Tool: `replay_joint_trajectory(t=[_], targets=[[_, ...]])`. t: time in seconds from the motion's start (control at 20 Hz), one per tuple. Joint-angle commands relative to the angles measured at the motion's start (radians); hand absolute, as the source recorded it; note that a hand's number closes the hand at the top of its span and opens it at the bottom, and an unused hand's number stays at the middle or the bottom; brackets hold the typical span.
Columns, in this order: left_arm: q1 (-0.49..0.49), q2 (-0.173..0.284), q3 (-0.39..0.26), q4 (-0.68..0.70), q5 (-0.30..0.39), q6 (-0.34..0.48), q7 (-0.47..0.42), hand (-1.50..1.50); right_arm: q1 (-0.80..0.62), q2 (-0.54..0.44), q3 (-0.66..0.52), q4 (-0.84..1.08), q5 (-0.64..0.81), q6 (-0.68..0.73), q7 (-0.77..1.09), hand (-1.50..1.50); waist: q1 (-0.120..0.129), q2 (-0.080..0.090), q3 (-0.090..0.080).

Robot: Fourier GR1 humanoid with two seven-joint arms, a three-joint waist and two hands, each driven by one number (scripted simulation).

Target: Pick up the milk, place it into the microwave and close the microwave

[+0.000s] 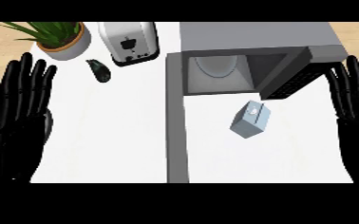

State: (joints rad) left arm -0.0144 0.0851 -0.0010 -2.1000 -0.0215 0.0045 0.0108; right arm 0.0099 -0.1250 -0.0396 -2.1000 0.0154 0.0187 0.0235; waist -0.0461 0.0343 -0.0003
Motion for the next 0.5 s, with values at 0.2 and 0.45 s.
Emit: replay_joint_trajectory(t=[0.2,0.45], targets=[[-0.091,0.064,0.138,0.132,0.154,-0.083,-0.044,-1.5,-0.143,0.122,0.221,0.032,0.307,-0.355,0.081,-1.5,0.059,-0.03,-0.002],[0.046,0.064,0.171,0.053,0.231,-0.098,0.062,-1.5,-0.179,0.124,0.46,0.032,0.458,-0.522,0.307,-1.5,0.062,-0.038,-0.001]])
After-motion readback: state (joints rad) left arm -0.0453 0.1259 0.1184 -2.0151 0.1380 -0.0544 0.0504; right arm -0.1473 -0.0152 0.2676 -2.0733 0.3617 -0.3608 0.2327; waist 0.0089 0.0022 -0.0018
